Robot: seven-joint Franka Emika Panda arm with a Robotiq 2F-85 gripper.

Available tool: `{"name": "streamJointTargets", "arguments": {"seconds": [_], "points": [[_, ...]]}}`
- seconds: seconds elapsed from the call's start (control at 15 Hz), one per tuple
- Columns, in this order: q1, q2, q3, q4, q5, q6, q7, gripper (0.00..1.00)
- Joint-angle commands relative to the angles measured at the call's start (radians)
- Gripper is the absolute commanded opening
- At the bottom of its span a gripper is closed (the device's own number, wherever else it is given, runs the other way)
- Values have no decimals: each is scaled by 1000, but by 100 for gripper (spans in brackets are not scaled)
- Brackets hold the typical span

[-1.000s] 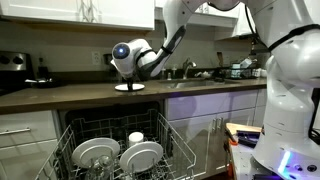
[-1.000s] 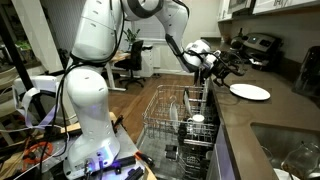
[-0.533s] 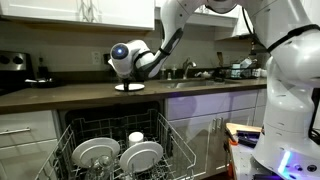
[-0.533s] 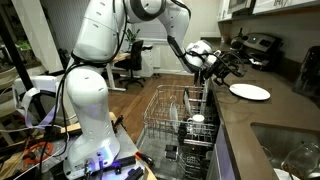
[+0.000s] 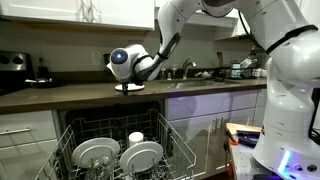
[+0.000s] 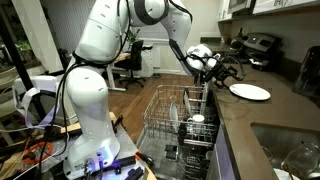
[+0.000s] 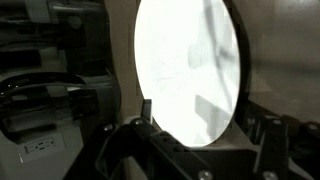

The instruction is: Place the white plate in the dishwasher

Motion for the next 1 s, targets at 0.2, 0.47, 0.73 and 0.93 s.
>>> {"name": "streamJointTargets", "arguments": {"seconds": [0.2, 0.47, 0.73, 0.93], "points": [[-19, 35, 7, 32, -15, 13, -8, 47], [-25, 33, 16, 25, 18, 16, -35, 15], [-27, 6, 26, 3, 59, 20, -71, 5], [-30, -25, 30, -8, 78, 27, -86, 7]]}}
